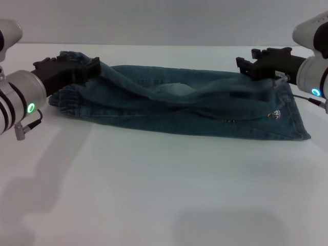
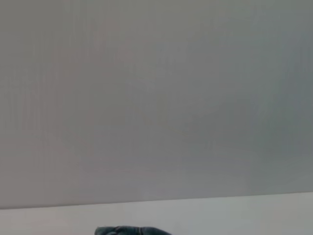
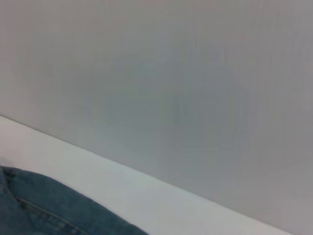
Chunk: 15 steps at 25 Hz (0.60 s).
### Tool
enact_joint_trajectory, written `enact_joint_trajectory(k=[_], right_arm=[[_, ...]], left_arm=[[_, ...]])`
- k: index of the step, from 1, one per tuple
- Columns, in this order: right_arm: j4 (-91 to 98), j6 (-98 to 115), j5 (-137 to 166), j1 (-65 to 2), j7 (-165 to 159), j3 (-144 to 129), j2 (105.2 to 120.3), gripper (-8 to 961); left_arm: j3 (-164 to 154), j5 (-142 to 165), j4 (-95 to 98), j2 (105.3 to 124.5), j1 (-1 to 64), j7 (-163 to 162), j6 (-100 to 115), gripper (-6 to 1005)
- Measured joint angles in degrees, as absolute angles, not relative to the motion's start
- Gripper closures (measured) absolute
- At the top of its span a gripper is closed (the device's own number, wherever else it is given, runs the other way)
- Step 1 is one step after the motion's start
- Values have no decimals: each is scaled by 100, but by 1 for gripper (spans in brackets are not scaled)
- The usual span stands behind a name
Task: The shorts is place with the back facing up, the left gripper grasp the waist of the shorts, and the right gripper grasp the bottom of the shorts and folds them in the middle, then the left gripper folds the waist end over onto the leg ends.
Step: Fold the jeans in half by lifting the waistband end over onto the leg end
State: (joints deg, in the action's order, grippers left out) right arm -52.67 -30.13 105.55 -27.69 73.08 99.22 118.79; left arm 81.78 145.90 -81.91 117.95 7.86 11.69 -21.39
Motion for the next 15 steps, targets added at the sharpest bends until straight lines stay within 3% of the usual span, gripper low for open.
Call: enact_joint_trajectory(k=[5,10,15], right_arm=[[-5344,-3125,10309,-2748,7455,9994,11875,548],[-5687,-2943,9415,-2165,8483,9457,11927,553],[-5693,-2779,6550,-1440,11405,8897,11933,558]], left_arm=[[8191,14590,-8151,11792,798,1173,-2127,246],[8149,14598,-8130,11795,818,1199,-2009,247],[8124,14629,-8102,11795,844,1206,-1931,249]])
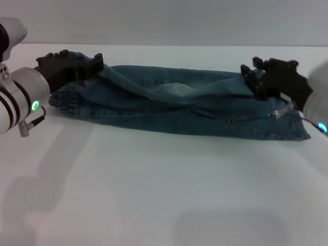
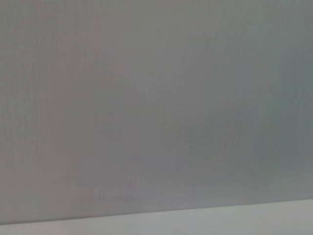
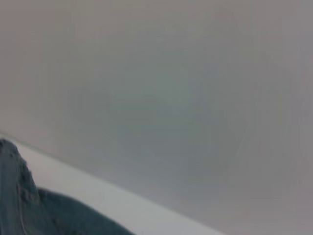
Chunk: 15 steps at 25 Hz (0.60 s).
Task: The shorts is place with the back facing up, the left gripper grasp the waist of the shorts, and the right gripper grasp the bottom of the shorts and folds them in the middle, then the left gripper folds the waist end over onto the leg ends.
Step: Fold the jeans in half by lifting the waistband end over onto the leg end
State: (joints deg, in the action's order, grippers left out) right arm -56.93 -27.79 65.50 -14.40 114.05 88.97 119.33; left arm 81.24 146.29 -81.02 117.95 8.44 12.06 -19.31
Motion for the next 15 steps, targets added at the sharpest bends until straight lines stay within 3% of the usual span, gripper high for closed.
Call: enact_joint_trajectory(k=[5,11,15], right_arm=[[-5184,-3874,3610,-921,14415,8559,11915,703],[-4845,-4340,3146,-816,15041,8481,11918,951],[-4661,-4551,3212,-804,14939,8472,11915,953]], left_arm=[[8112,14607,-7993,11795,942,1196,-1991,250],[8523,14597,-7844,11795,1124,1162,-2415,251],[8957,14592,-7520,11796,1383,1148,-2855,252]])
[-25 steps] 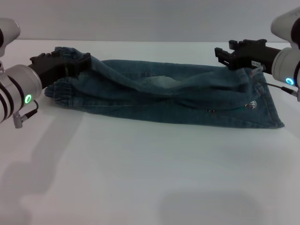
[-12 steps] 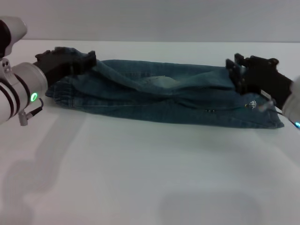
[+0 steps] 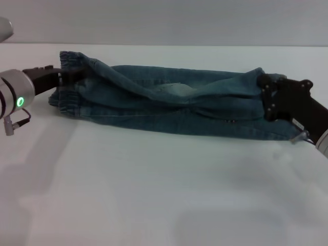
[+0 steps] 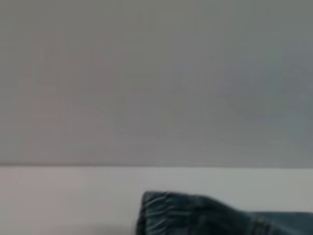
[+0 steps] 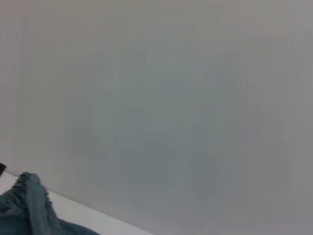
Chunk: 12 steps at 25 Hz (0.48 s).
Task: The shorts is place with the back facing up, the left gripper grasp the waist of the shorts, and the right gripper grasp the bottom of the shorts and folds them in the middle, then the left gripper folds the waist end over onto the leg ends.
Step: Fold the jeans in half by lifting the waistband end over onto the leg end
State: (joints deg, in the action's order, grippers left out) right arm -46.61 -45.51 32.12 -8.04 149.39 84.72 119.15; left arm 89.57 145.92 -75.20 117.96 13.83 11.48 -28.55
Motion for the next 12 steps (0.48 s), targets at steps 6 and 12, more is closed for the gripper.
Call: enact_joint_trajectory(k=[6,12], right_arm=[[-4559,-4771,3265,-743,14852,8487,11915,954],[-4548,-4823,3296,-698,14786,8468,11918,955]], left_arm=[[9249,14633,-6774,11784,1837,1189,-3075,254],[9340,14666,-6473,11777,2074,1200,-3278,255]])
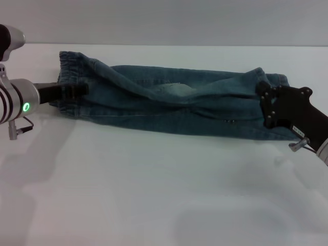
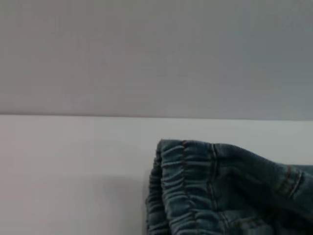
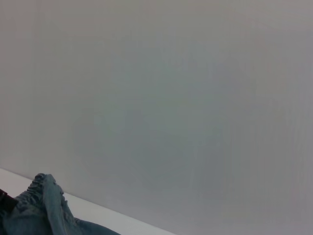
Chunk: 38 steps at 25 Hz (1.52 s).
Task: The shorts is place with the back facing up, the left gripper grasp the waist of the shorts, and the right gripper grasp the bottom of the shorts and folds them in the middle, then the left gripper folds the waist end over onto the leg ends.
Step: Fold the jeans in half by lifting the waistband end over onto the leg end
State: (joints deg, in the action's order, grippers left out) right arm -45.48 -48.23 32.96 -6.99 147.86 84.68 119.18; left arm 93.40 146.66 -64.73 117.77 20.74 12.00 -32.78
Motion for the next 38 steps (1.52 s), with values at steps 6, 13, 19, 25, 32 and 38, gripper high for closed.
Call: enact_joint_trajectory(k=[6,13,19,25,32,38], right_arm=[[-4544,-4831,3321,-710,14660,8463,11905,955],[-4540,-4840,3337,-721,14634,8463,11901,954],[-4538,-4844,3342,-730,14619,8464,11900,954],[-4534,-4844,3345,-729,14583,8494,11892,954],[-4534,-4821,3358,-743,14504,8503,11882,954],[-4535,-4828,3363,-746,14469,8518,11875,954]], left_arm=[[9469,14895,-6536,11789,2027,1153,-3314,257],[9555,14944,-6464,11785,2028,1152,-3350,259],[9562,14954,-6307,11779,2109,1202,-3329,260],[9563,14993,-6095,11777,2243,1212,-3331,262],[9563,15023,-5815,11777,2429,1213,-3337,263],[9562,15024,-5787,11777,2486,1213,-3340,265]])
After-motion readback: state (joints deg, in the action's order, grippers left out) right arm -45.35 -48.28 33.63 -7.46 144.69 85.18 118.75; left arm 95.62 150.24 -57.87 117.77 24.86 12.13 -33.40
